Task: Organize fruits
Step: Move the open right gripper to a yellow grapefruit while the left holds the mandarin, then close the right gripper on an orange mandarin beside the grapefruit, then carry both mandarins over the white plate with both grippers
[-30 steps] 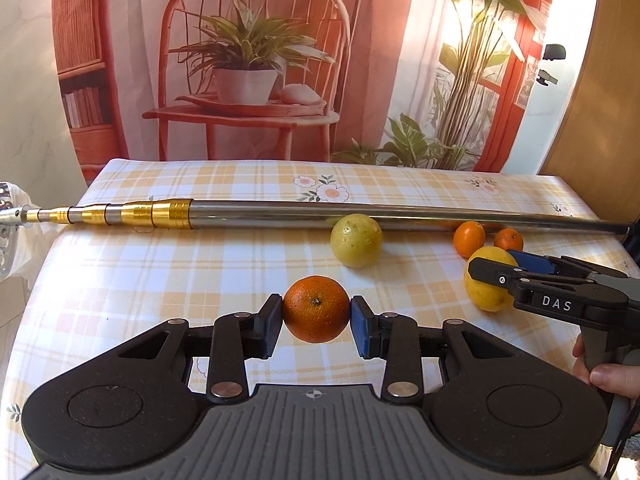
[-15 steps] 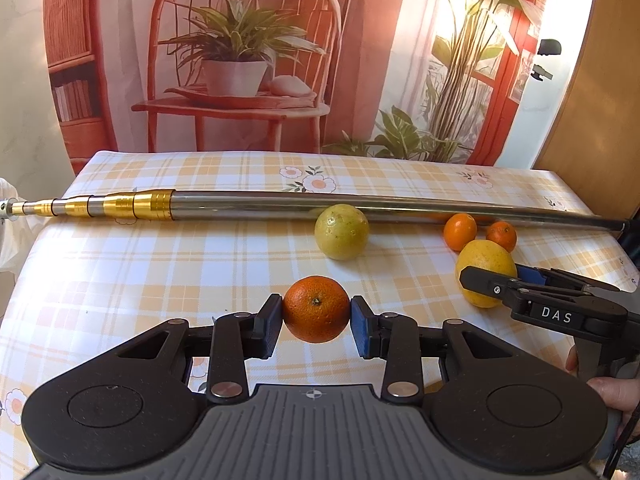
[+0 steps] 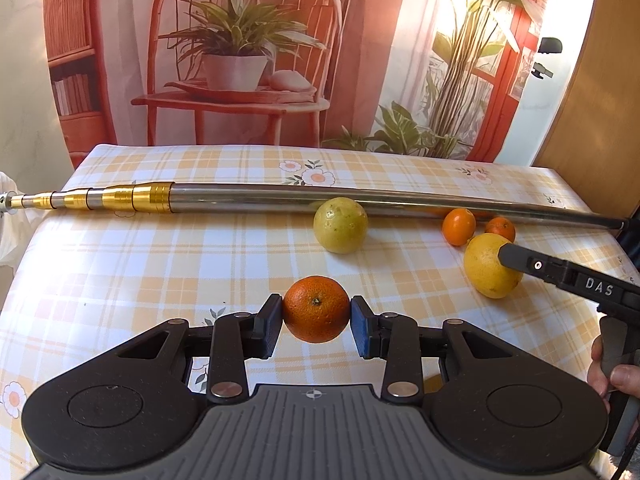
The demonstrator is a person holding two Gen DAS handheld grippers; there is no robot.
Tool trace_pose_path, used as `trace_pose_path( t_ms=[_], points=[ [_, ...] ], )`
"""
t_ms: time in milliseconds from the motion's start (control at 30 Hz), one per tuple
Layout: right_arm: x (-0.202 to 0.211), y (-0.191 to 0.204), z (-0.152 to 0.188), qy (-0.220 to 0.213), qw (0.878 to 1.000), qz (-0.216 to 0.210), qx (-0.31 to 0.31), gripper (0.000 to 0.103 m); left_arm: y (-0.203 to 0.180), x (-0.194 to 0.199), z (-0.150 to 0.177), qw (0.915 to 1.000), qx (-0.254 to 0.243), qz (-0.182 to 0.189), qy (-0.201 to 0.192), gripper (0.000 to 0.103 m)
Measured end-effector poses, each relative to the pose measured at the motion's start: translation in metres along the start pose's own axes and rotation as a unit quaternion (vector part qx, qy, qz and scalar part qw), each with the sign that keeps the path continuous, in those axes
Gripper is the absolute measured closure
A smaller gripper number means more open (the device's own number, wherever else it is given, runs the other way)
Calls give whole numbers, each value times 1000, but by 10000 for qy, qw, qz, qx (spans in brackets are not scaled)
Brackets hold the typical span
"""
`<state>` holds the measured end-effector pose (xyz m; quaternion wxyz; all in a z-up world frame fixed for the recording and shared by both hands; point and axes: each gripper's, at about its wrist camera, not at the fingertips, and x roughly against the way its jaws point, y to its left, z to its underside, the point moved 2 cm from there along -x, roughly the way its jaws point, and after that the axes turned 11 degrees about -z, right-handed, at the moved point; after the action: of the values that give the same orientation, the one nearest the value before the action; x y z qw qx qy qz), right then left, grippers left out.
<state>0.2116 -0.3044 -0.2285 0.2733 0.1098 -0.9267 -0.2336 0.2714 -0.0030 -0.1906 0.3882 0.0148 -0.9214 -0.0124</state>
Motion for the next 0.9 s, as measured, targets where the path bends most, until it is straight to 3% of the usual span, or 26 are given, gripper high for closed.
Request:
trace_pose_path(
  t_ms=[133,367,600,667,900],
  points=[
    [4,-7,-15,-168,9996,158,137,45,-2,-1,0,10000,-14,26,-6,64],
    [-19,-29,-29,-71,9939,1001,448,57,-5,-2,0,10000,31,83,-15,64],
    [-48,-26,-19,293,9915,1035,734,62,-8,-1,2,9999,-73,122,-59,64],
    [-51,-30,-17,384,9917,1077,594,68,-8,-2,3,9999,-78,122,-56,64],
    [-41,-36,-11,280,9944,928,410,69,-10,-4,5,9999,-35,133,-34,64]
  ],
)
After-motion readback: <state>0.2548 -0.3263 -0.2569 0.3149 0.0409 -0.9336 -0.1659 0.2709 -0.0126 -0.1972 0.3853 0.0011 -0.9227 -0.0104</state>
